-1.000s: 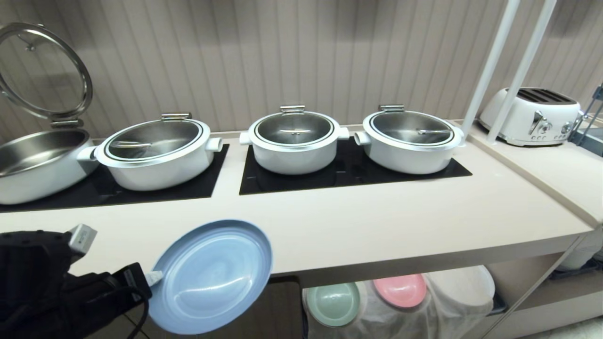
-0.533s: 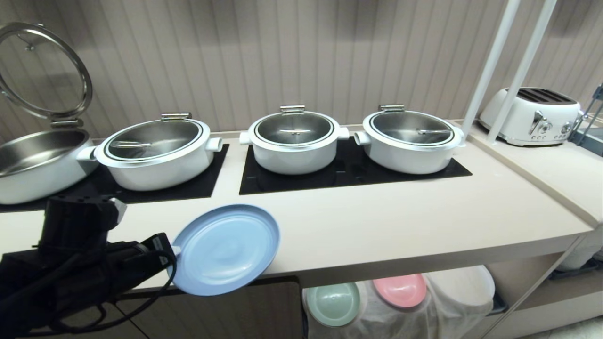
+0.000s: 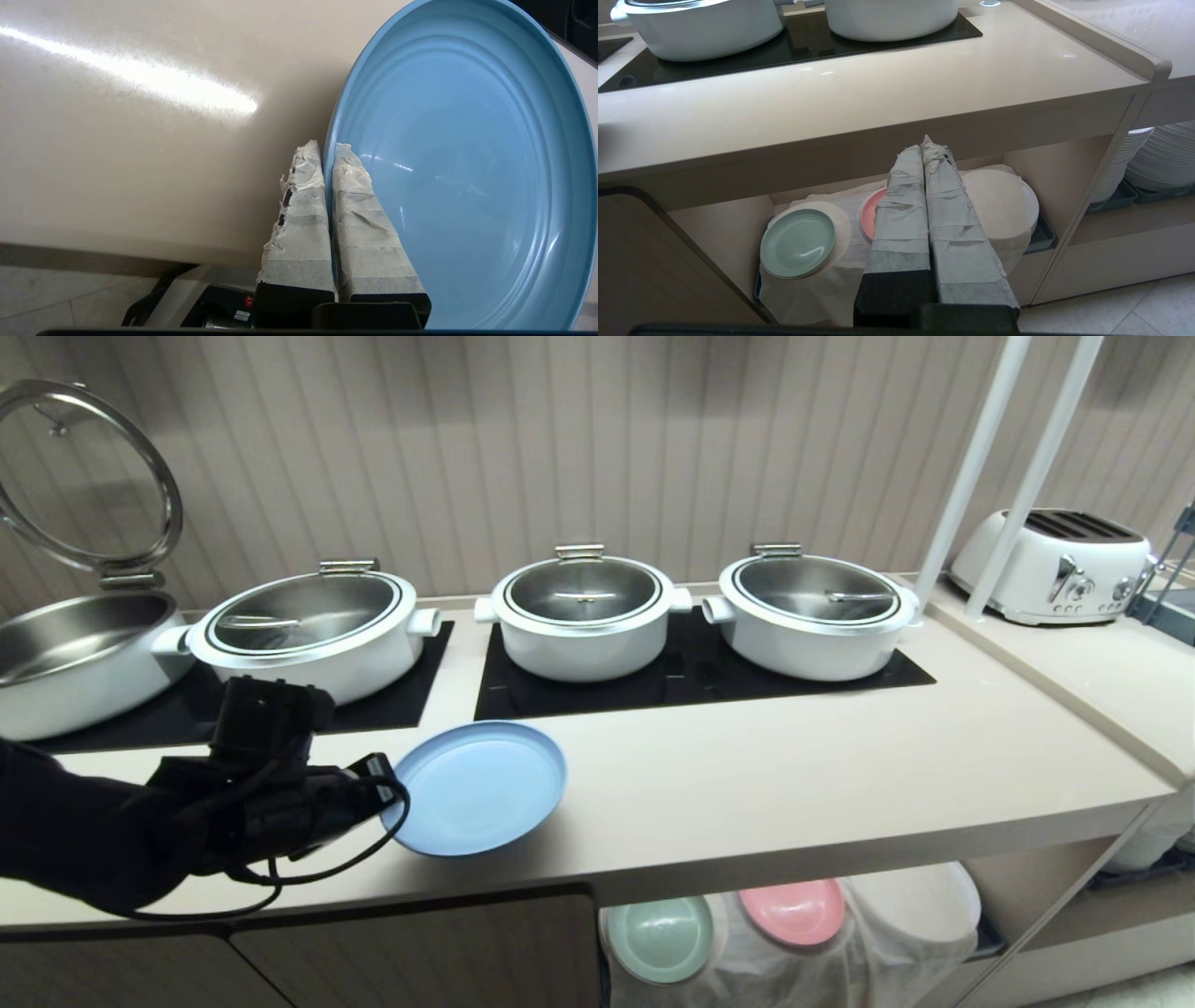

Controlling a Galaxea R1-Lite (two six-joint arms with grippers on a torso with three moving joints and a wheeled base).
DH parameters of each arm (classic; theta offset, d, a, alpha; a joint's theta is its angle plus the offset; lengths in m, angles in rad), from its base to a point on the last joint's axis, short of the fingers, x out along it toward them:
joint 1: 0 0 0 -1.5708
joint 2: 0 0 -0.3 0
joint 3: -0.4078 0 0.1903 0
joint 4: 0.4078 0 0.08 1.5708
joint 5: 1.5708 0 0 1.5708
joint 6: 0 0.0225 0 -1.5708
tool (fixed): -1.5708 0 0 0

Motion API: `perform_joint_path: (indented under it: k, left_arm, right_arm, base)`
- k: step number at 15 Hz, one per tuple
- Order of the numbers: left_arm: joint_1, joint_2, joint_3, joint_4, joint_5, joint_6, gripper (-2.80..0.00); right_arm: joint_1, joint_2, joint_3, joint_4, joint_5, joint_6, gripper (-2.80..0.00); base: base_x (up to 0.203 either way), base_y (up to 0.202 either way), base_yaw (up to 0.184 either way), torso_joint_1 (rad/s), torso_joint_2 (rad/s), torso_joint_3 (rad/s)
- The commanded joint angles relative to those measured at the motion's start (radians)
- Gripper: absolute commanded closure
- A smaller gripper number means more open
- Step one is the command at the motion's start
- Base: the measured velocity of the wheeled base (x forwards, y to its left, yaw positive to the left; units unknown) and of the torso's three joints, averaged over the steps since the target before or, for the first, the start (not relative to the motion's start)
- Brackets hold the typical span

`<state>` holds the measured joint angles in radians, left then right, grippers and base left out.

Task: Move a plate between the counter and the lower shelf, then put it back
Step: Put the plate

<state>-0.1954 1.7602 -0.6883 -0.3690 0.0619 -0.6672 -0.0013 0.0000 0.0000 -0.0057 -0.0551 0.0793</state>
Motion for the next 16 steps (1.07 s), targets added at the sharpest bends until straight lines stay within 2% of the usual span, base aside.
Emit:
perform_joint_path:
  k: [1, 5, 11, 14, 16]
  left_arm:
    - [0.008, 0.093, -0.060, -0.002, 0.001, -0.006, 0.00]
    - [0.014, 0.208, -0.144, -0.004, 0.019, -0.009, 0.00]
    - [0.037, 0.307, -0.203, -0.005, 0.022, -0.009, 0.00]
    - [0.039, 0.354, -0.216, -0.096, 0.024, -0.008, 0.00]
    - [0.039, 0.373, -0.219, -0.114, 0.024, -0.008, 0.00]
  right_arm:
    - [0.001, 0.000, 0.000, 0.000, 0.000, 0.000, 0.00]
    - [0.001, 0.000, 0.000, 0.000, 0.000, 0.000, 0.00]
    - [0.001, 0.000, 0.000, 0.000, 0.000, 0.000, 0.00]
    - [0.000, 0.000, 0.000, 0.000, 0.000, 0.000, 0.00]
    - [0.000, 0.000, 0.000, 0.000, 0.000, 0.000, 0.00]
  base:
    - [0.000, 0.000, 0.000, 0.000, 0.00, 0.000]
    - [0.000, 0.000, 0.000, 0.000, 0.00, 0.000]
    - [0.000, 0.000, 0.000, 0.000, 0.00, 0.000]
    - [0.000, 0.000, 0.000, 0.000, 0.00, 0.000]
    - [0.000, 0.000, 0.000, 0.000, 0.00, 0.000]
